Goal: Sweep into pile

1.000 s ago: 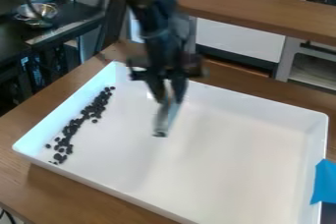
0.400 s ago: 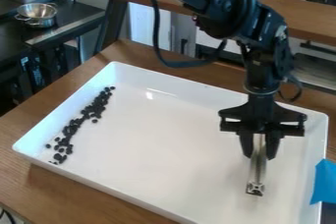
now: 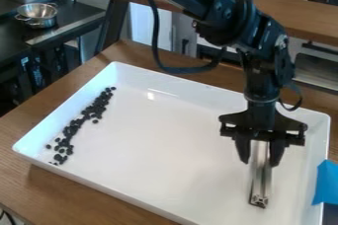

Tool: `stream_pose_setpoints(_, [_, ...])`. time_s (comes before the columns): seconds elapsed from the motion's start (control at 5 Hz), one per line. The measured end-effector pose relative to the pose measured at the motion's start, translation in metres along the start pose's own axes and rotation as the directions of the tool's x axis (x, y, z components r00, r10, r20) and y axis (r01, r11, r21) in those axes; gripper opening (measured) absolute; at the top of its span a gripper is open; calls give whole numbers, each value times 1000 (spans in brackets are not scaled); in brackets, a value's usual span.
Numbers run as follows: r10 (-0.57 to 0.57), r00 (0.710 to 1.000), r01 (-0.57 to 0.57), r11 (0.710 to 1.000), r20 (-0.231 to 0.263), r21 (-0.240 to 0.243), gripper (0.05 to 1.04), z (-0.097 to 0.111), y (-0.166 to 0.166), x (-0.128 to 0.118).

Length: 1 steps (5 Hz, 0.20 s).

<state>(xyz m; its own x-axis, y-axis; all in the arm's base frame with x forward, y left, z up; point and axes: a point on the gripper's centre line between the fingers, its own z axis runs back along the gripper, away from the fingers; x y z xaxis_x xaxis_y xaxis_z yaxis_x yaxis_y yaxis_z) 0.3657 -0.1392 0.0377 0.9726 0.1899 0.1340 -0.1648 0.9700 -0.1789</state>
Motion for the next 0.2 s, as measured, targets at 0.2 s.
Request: stream_pose_setpoints(0.2, [-80,996,82,995,27,-54,977,19,3,-3])
